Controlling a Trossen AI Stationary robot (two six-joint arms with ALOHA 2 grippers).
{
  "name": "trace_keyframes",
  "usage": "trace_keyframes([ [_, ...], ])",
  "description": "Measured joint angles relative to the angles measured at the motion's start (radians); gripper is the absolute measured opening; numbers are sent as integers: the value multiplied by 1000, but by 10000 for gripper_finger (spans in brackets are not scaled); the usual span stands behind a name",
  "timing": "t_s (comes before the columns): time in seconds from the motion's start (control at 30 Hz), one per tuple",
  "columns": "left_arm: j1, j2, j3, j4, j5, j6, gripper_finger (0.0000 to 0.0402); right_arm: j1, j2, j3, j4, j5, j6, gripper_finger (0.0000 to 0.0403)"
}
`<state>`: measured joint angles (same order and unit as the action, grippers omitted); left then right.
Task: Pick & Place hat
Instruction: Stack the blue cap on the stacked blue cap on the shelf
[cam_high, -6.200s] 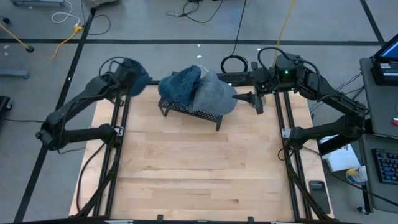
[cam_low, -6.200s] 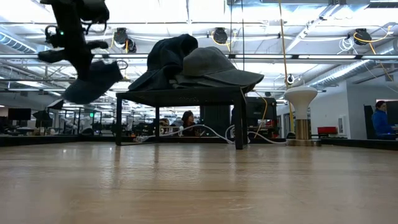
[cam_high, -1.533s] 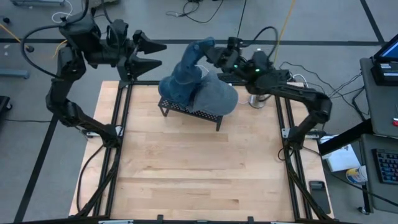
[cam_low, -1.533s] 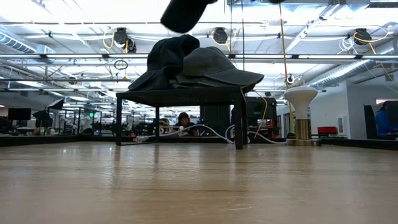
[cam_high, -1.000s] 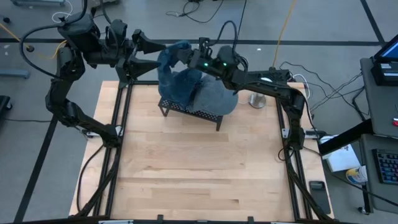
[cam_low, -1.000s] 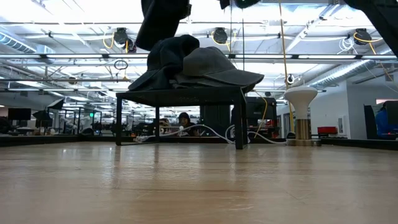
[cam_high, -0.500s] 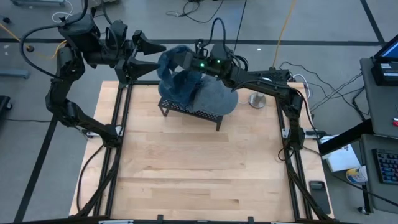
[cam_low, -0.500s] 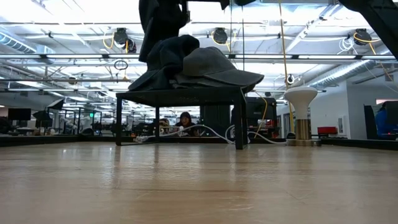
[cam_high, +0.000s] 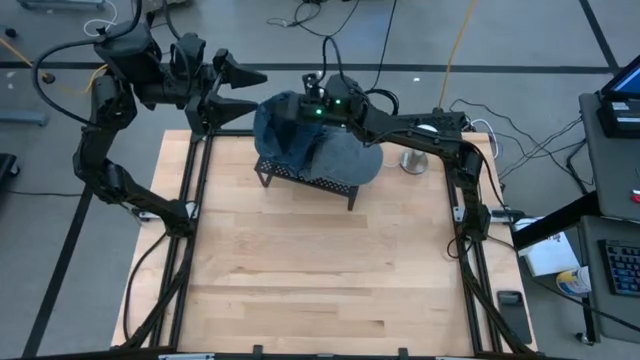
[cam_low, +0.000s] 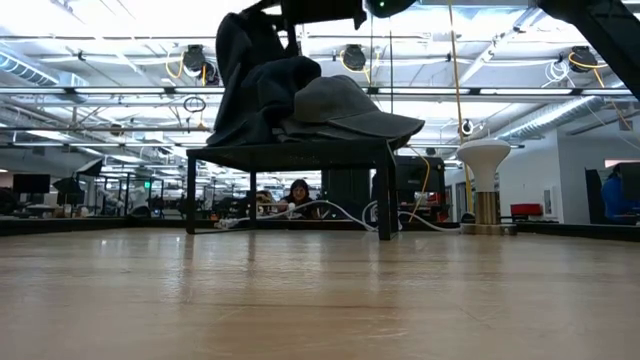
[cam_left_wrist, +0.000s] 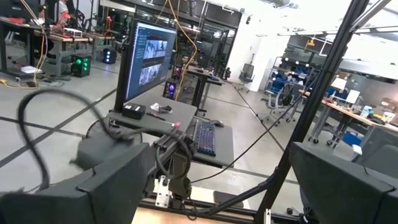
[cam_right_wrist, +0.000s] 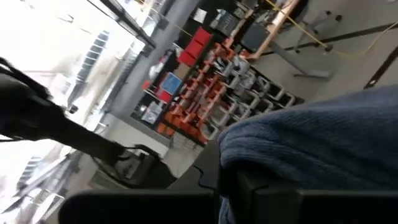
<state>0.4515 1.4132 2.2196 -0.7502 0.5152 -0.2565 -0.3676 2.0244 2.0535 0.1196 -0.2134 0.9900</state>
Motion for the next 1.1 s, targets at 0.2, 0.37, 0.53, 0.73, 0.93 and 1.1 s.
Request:
trace_keyframes([
  [0.2, 0, 0, 0, 0, 0, 0, 390, 0, -9, -1, -46, 27, -60, 0],
  [0.37, 0, 0, 0, -2, 0, 0, 390, -7, -30, -1, -123, 3, -115, 0],
  [0.53, -1, 0, 0, -4, 0, 19, 390, -6, -30, -1, -148, -2, -257, 0],
  [0.73, 0, 0, 0, -11, 1, 21, 390, -6, -30, -1, -185, -26, -480, 0],
  [0.93, 0, 0, 0, -24, 2, 22, 390, -12, -43, -1, -292, -26, -653, 0],
  [1.1, 0, 0, 0, -35, 5, 24, 390, -16, -67, -1, -362, -13, -831, 0],
])
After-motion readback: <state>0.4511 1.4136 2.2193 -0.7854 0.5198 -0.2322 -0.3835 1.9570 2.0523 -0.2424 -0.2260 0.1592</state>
